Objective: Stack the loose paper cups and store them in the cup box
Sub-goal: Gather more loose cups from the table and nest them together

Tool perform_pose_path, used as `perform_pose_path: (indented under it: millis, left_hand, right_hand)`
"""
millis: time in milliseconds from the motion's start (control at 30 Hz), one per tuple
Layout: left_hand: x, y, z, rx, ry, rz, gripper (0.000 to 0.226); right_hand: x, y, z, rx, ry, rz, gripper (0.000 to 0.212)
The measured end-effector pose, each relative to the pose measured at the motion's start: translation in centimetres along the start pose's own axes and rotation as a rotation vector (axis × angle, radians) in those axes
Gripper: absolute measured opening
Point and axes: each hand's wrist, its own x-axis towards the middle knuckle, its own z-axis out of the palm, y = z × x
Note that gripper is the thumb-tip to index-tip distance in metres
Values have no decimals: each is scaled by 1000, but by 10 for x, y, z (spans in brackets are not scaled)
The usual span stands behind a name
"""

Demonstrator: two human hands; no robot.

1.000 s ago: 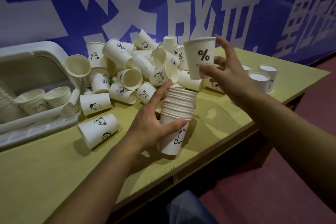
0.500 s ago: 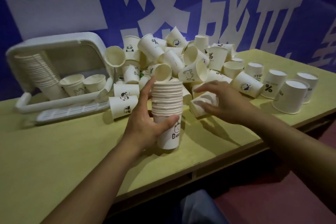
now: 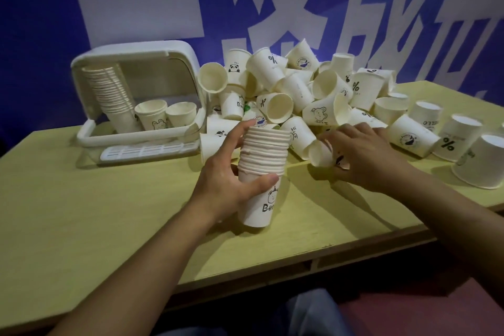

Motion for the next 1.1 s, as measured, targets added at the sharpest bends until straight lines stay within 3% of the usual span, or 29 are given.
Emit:
perform_pose_path:
  millis: [167, 300, 400, 500, 600, 700, 800, 967, 1100]
  left_hand:
    - [-5, 0, -8, -45, -165, -26, 88]
    - [-7, 1, -9, -43, -196, -18, 90]
    - [-6, 0, -11, -49, -148, -26, 96]
    - [-8, -4, -16, -22, -80, -44, 103]
    - [-12, -9, -24, -9, -39, -39, 106]
    - [-15, -12, -37, -44, 6, -54, 108]
    - [-17, -17, -57, -31, 57, -64, 109]
    - [-22, -28, -97, 18, 185, -87, 116]
    - [-16, -36, -130, 95, 302, -62, 99]
  right_hand:
    - [14, -27, -19, 741, 252, 149, 76]
    - [29, -51, -37, 1063, 376, 78, 84]
    - [36, -76, -38, 1187, 352, 68, 58]
    - [42, -101, -33, 1381, 277, 101, 18]
    - [53, -121, -34, 1572, 269, 168, 20]
    - [65, -138, -33, 1593, 211, 102, 16]
    - [75, -152, -31, 1521, 119, 14, 50]
    - [93, -186, -23, 1460, 99, -57, 30]
    - [109, -213, -1, 1588, 34, -49, 37]
